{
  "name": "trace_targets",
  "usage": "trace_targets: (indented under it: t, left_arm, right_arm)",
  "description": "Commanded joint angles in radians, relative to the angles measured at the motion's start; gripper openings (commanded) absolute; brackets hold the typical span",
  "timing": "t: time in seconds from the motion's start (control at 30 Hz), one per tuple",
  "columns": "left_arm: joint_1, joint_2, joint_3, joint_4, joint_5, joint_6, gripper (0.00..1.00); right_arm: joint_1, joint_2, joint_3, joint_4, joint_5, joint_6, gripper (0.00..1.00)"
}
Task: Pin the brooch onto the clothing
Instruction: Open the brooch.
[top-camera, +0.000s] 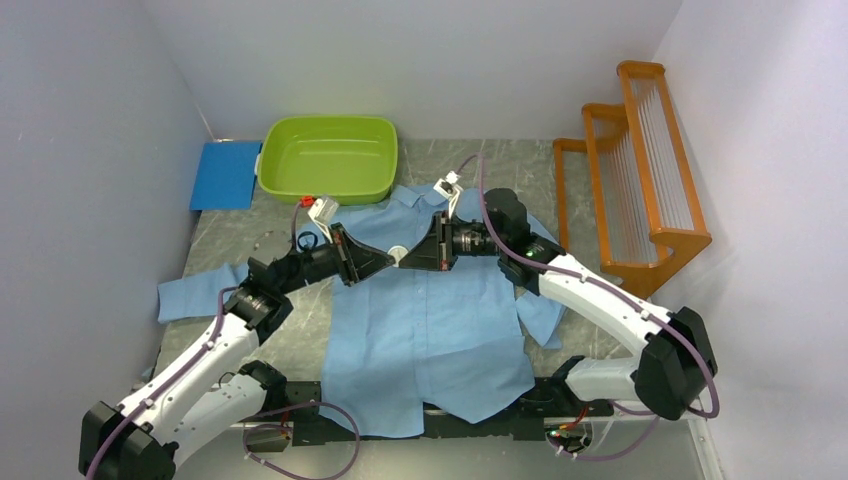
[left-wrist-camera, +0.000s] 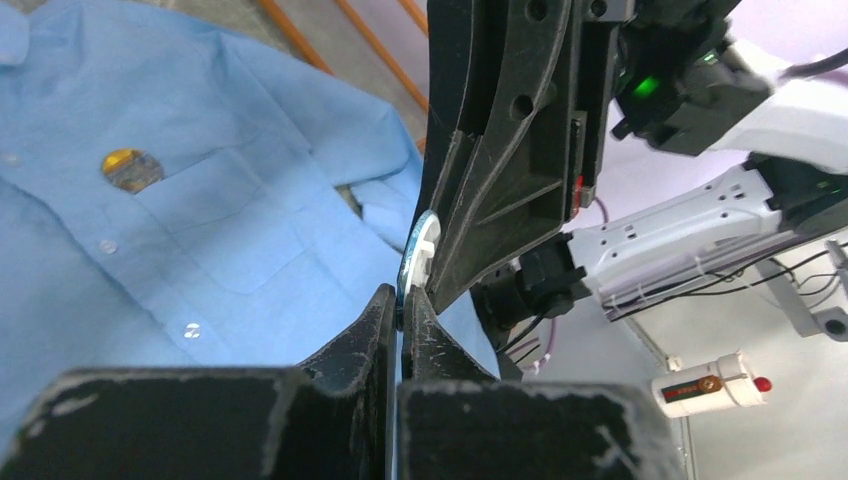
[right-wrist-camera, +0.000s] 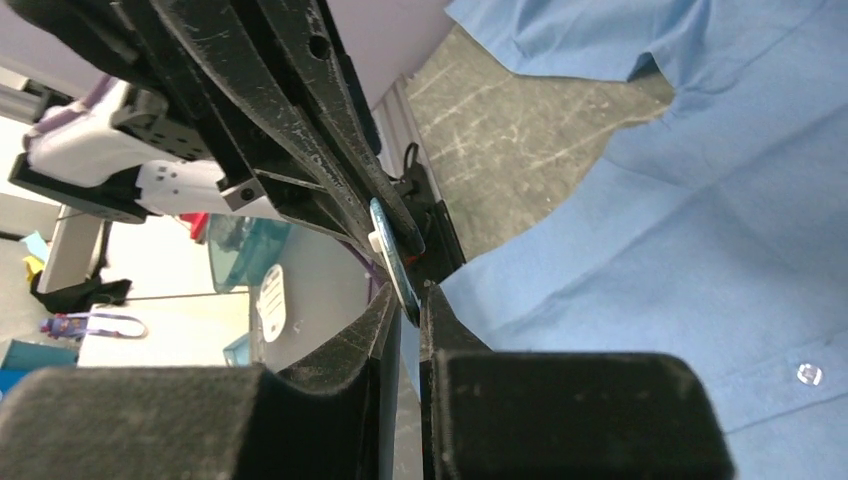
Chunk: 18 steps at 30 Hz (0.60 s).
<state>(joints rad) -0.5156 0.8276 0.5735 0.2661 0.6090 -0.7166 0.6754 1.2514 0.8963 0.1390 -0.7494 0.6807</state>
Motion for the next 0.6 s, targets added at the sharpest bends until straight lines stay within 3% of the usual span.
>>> trace_targets:
  t: [0.0, 0.2, 0.23, 0.37, 0.43, 0.57]
  left_arm:
    - [-0.012, 0.006, 0.096, -0.09, 0.069, 0.105, 0.03]
    - [-0.015, 0.024, 0.149, -0.138, 0.095, 0.16, 0.03]
    - [-0.016, 0.026, 0.15, -0.131, 0.101, 0.16, 0.03]
    - [-0.018, 0.028, 0.141, -0.13, 0.093, 0.166, 0.03]
    - [-0.019, 0.022, 0.128, -0.137, 0.084, 0.171, 0.03]
    - [-0.02, 0.002, 0.103, -0.151, 0.067, 0.183, 0.03]
  right_arm:
    - [0.005, 0.06, 0.101, -0.233, 0.094, -0.114, 0.03]
    - [0.03, 0.122, 0.161, -0.34, 0.109, -0.172, 0.08]
    - [0.034, 0.123, 0.164, -0.341, 0.108, -0.177, 0.14]
    - [0.042, 0.072, 0.109, -0.224, 0.068, -0.172, 0.57]
    - [0.041, 0.02, 0.064, -0.157, 0.07, -0.16, 0.74]
    - [0.04, -0.086, -0.019, -0.052, 0.106, -0.158, 0.88]
